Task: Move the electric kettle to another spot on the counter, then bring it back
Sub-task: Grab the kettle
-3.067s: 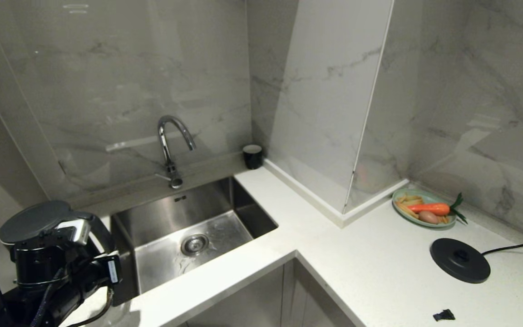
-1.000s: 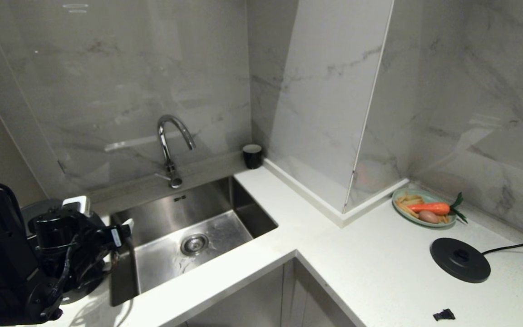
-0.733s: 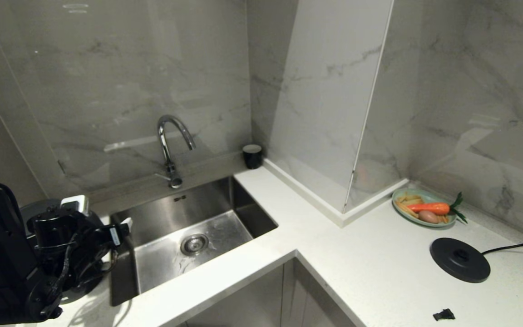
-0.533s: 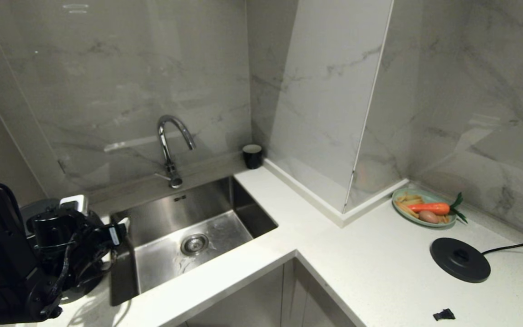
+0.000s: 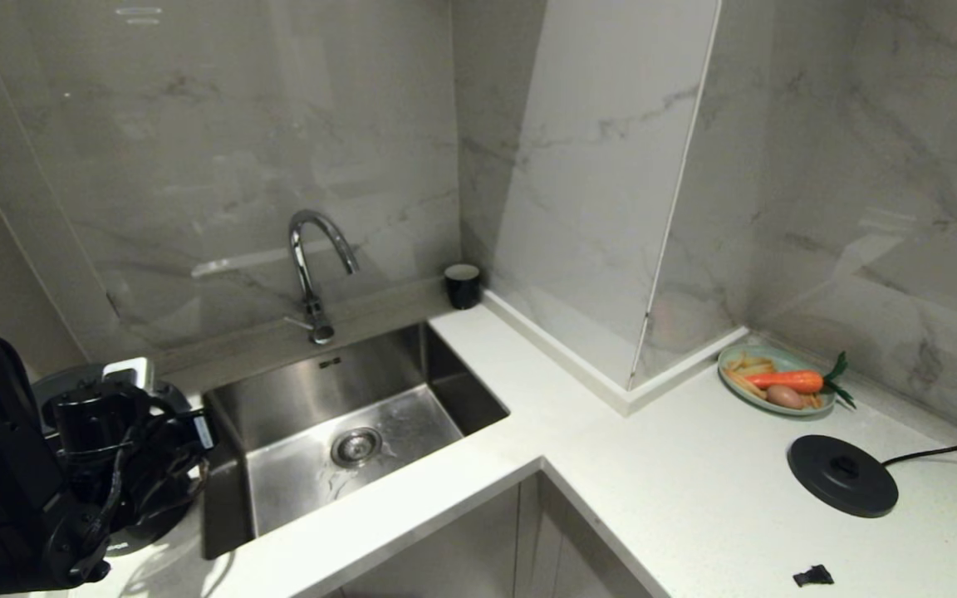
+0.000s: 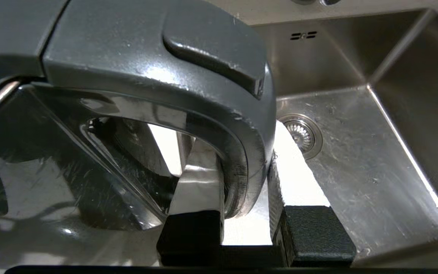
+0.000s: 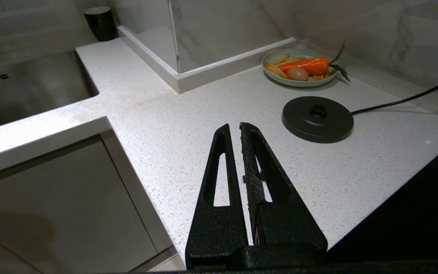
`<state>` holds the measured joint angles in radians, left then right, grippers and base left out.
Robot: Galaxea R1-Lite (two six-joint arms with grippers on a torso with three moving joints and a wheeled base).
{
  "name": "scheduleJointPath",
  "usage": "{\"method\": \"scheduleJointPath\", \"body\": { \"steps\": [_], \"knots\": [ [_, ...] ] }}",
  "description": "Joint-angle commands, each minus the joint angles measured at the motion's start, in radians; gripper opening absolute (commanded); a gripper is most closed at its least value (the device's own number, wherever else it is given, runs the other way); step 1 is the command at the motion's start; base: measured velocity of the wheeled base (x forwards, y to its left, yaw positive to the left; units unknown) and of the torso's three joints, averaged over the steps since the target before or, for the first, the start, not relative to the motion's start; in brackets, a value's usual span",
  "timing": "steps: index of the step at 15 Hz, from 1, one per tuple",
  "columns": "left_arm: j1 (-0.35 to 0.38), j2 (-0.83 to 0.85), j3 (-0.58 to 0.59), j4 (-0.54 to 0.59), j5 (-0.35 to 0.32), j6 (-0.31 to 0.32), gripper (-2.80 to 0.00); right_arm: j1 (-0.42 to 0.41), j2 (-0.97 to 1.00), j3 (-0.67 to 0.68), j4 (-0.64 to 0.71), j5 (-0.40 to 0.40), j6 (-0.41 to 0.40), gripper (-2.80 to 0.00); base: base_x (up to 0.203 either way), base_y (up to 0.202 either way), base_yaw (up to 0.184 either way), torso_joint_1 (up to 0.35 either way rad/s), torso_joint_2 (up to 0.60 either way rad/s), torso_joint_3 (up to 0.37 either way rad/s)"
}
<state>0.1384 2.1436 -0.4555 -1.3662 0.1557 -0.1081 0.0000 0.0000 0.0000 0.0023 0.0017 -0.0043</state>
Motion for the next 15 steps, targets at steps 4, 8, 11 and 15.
{"method": "scheduleJointPath", "body": {
  "steps": [4,8,11,15],
  "knots": [
    [0.016,-0.007,-0.012,-0.008,0.001,-0.001,-2.80,0.000,0.000,0.000,0.001,0.000,0.000,-2.80,0.000,0.000,0.000,0.000,0.00,0.000],
    [0.017,-0.059,-0.017,-0.006,0.001,0.001,-2.80,0.000,0.000,0.000,0.001,0.000,0.000,-2.80,0.000,0.000,0.000,0.000,0.00,0.000],
    [0.016,-0.101,-0.017,-0.002,0.002,0.013,-2.80,0.000,0.000,0.000,-0.001,0.000,0.000,-2.80,0.000,0.000,0.000,0.000,0.00,0.000],
    [0.015,-0.148,-0.018,0.002,0.002,0.046,-2.80,0.000,0.000,0.000,0.001,0.000,0.000,-2.80,0.000,0.000,0.000,0.000,0.00,0.000]
  ]
}}
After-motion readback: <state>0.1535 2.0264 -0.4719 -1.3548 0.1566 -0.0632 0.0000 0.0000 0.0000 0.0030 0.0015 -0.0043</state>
